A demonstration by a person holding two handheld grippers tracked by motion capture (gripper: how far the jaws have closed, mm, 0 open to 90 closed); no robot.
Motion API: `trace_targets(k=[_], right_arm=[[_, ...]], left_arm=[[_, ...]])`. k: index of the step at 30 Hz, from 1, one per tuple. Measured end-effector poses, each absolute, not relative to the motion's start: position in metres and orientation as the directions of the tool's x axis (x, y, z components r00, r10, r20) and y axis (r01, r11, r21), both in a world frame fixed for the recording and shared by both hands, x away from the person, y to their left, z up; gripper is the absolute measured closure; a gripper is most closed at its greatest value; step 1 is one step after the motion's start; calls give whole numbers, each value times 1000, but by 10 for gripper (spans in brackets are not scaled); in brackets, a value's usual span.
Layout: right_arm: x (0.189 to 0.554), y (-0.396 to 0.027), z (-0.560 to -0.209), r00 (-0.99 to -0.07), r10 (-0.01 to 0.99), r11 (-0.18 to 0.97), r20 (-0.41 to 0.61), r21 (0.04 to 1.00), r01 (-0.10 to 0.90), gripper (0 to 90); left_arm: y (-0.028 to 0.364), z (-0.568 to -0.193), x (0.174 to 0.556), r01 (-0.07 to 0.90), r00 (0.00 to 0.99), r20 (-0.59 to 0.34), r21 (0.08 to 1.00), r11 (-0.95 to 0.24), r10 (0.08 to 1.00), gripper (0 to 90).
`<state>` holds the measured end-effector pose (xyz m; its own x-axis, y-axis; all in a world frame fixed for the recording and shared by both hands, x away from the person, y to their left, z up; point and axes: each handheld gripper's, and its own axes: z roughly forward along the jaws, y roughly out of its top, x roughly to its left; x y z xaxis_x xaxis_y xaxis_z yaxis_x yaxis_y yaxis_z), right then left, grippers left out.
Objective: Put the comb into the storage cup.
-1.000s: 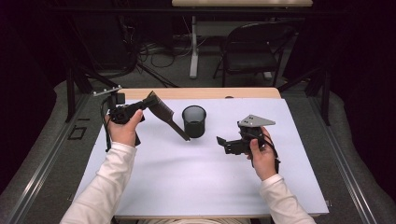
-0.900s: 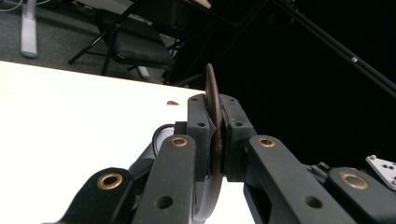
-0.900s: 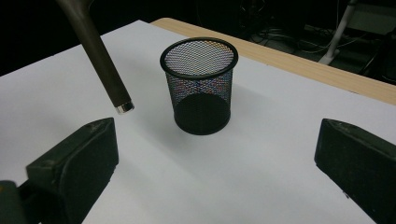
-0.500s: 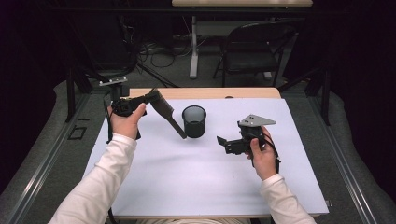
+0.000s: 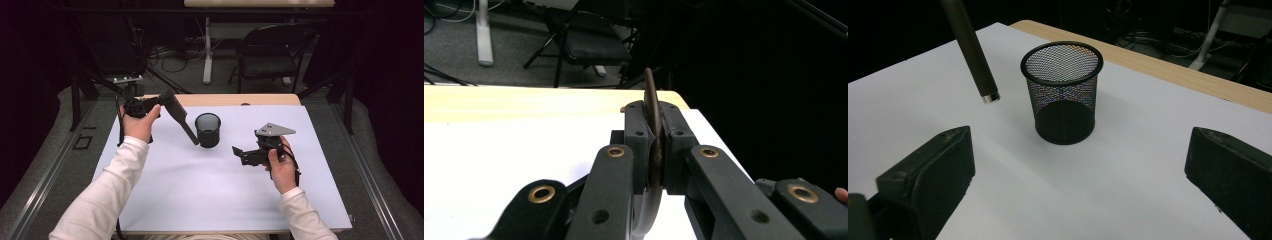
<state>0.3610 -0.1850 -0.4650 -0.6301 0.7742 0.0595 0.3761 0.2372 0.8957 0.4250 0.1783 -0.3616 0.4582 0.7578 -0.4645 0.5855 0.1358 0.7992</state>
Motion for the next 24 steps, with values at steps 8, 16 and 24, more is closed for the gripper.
trace_targets(k=[8, 16, 24], right_arm=[[361, -185, -466, -632, 773, 244, 53, 895, 373, 0], [361, -185, -465, -633, 772, 242, 54, 896, 372, 0], [360, -185, -465, -633, 772, 240, 55, 897, 371, 0]], left_arm=[[173, -352, 429, 592, 452, -460, 796, 129, 764, 846], [169, -338, 431, 581, 450, -442, 805, 121, 776, 846], [166, -327, 435, 574, 439, -438, 808, 130, 785, 846]])
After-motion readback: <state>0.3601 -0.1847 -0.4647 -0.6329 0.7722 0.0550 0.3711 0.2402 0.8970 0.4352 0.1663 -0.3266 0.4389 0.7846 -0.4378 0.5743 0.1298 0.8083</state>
